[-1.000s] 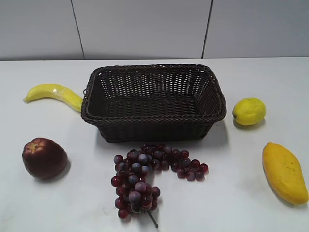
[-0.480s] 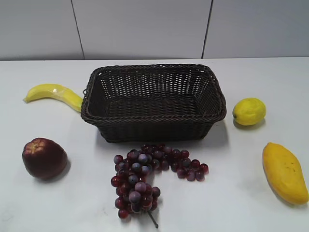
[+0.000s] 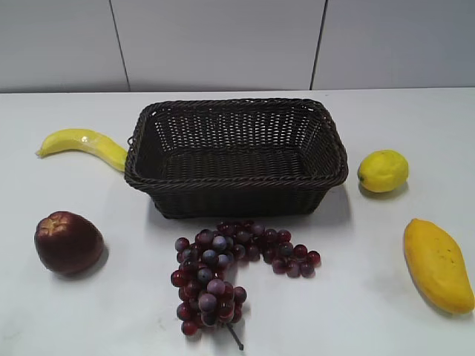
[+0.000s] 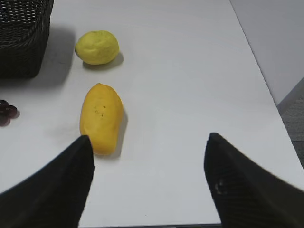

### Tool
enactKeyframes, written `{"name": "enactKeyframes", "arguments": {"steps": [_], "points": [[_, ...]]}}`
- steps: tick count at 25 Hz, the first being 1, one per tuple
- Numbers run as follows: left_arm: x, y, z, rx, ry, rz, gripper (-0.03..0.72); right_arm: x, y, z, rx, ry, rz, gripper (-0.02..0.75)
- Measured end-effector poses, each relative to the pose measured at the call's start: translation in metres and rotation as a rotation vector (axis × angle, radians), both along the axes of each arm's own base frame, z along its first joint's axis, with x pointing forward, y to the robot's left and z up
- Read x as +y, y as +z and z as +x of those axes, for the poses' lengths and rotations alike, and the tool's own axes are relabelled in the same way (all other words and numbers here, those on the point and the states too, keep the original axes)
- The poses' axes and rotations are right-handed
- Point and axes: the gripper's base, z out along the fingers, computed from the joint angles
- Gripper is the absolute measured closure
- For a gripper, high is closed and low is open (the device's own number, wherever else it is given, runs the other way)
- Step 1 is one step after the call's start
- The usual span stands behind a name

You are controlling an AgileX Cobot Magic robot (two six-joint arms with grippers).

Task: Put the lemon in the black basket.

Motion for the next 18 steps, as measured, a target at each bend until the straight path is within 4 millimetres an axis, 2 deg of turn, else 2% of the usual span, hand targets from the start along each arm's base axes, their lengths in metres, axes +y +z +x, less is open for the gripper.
{"name": "enactKeyframes", "arguments": {"steps": [3, 9, 12, 18], "points": [[0.0, 0.0, 0.0, 0.0, 0.0, 0.0, 0.459, 0.001, 0.01, 0.007, -0.028, 0.001, 0.019, 0.148], [0.0, 0.0, 0.0, 0.0, 0.0, 0.0, 0.459, 0.001, 0.044, 0.046, -0.339, -0.001, 0.042, 0.148], [0.0, 0.0, 0.0, 0.0, 0.0, 0.0, 0.459, 0.001, 0.045, 0.077, -0.393, -0.004, 0.044, 0.148], [0.0, 0.0, 0.0, 0.0, 0.0, 0.0, 0.459, 0.002, 0.028, 0.146, -0.296, -0.013, 0.046, 0.148]]}}
